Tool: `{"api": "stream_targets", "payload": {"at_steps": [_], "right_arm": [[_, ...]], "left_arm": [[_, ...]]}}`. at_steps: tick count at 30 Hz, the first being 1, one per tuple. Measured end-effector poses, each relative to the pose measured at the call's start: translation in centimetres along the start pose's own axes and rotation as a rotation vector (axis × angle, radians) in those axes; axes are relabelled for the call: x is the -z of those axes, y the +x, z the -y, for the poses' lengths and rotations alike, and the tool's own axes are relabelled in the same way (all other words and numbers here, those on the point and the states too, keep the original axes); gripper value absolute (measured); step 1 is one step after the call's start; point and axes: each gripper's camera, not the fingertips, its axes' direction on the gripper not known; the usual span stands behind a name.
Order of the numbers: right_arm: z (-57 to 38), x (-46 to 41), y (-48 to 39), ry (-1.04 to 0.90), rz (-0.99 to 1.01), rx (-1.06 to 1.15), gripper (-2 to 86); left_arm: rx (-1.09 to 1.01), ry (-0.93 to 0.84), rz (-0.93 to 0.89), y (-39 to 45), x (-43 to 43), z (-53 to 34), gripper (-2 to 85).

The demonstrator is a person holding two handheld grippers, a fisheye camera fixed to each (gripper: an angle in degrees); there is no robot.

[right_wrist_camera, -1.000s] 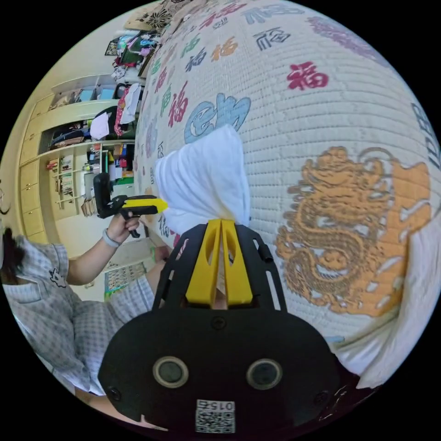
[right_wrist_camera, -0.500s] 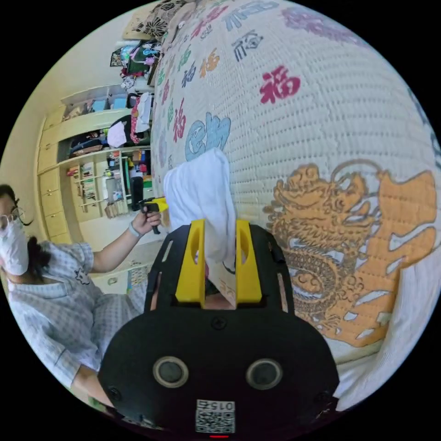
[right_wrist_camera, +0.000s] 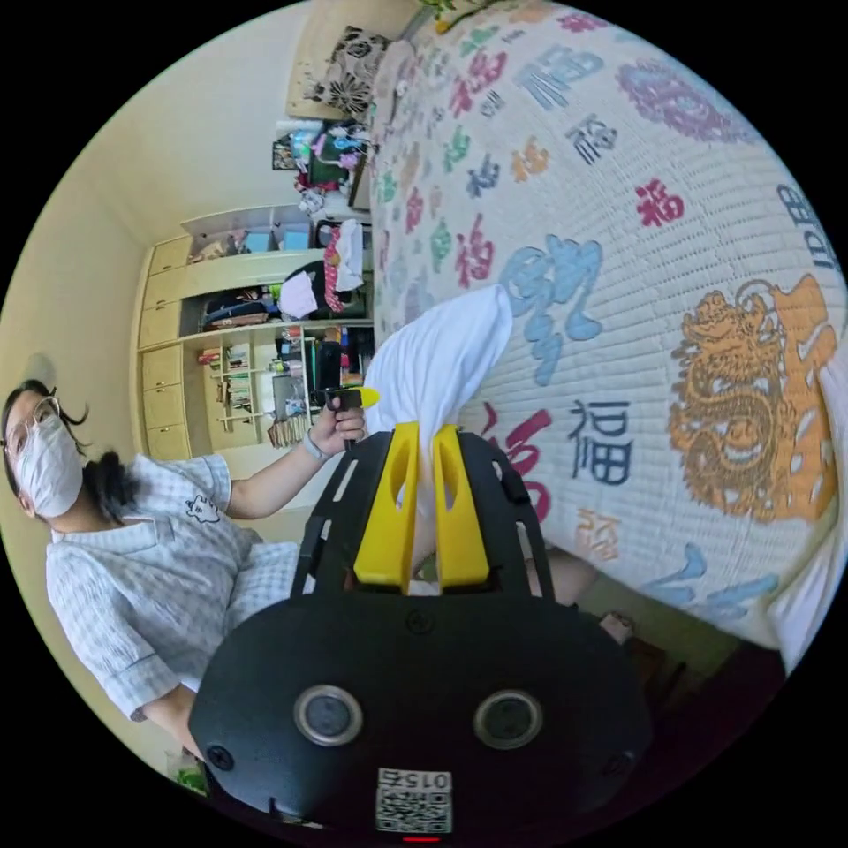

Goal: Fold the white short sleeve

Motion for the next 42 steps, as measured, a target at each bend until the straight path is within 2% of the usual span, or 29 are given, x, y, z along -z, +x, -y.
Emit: {"api": "stream_targets", "payload": {"at_steps": [8,14,21,26,28,30,31,34,39,42], "right_arm": [[-15.5,4.5,-9.0,0.393,0.073,0.134,1.3],[-19.7,10.6,-8.2,0.516,0.102,0.184,1.2],[-20.7,22.4,-5.3,0.662,0.036,0.270,1.4],[-21.4,33.5,-1.6,0.890,-0.105,0.242,2.6],[-21.4,36.8,0.4,0.983,-0.185,0.182,3.8],[-21.2,39.2,3.0,1.038,-0.309,0.065,5.2],[-21.3,40.2,5.2,1.053,-0.345,-0.064,6.0],[-23.4,40.2,9.8,1.055,-0.322,-0.171,7.3],[-28.5,34.9,15.8,1.075,-0.272,-0.325,7.5],[-29.2,30.2,19.7,0.866,-0.389,-0.526,9.2]], "left_arm": [[-0.218,-0.080,0.027,20.1,5.1,-2.4,5.7],[-0.374,-0.117,0.081,32.4,3.7,0.4,5.6],[-0.493,-0.134,0.075,44.1,-3.9,10.9,5.6],[-0.592,-0.186,0.062,51.9,-12.6,21.9,6.4],[-0.582,-0.184,0.151,54.2,-17.5,27.8,7.5],[-0.497,-0.097,0.263,54.3,-19.9,30.8,7.9],[-0.450,-0.049,0.266,53.8,-21.2,31.6,7.9],[-0.426,-0.009,0.157,51.2,-23.7,30.4,7.8],[-0.259,-0.118,0.128,42.8,-26.9,23.6,8.4],[-0.116,-0.176,0.284,37.3,-27.8,18.9,11.5]]}}
